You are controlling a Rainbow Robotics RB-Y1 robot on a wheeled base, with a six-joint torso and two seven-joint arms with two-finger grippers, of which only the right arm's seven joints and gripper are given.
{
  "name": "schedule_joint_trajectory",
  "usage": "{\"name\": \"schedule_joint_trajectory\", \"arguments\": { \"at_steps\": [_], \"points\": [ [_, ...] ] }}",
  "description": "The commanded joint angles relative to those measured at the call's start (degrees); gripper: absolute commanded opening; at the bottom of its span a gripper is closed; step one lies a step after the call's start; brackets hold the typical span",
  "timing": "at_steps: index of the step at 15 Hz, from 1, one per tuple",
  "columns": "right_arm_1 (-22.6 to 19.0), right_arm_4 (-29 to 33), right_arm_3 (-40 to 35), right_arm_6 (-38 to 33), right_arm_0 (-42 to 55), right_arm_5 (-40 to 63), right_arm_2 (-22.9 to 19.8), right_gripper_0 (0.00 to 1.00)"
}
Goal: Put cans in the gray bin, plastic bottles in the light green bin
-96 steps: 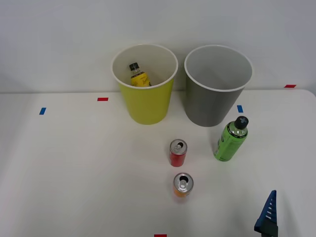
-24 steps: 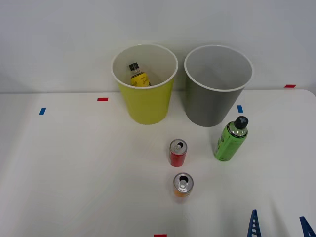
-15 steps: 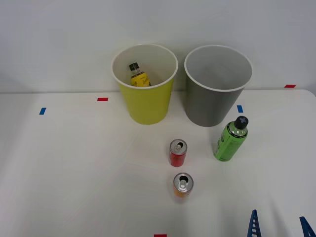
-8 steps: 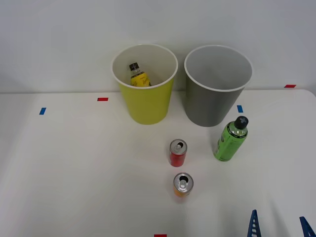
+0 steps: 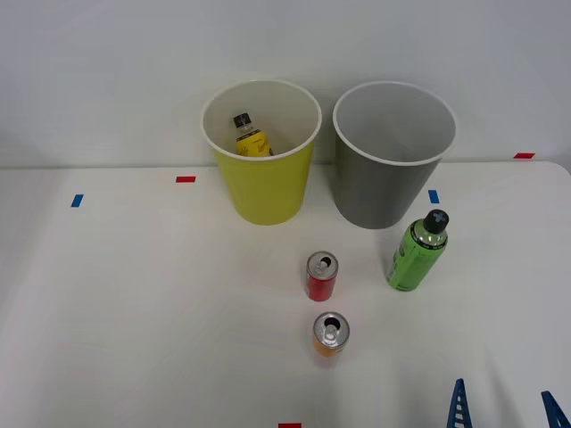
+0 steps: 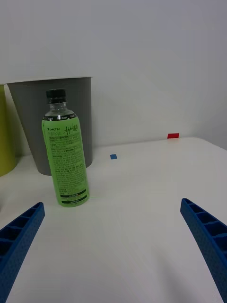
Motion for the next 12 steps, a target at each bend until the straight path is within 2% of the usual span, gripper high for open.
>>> {"name": "schedule_joint_trajectory", "arguments": {
  "at_steps": [1, 12],
  "points": [
    [0.0, 0.0, 0.0, 0.0, 0.0, 0.0, 0.0, 1.0],
    [0.0, 0.0, 0.0, 0.0, 0.0, 0.0, 0.0, 1.0]
  ]
}}
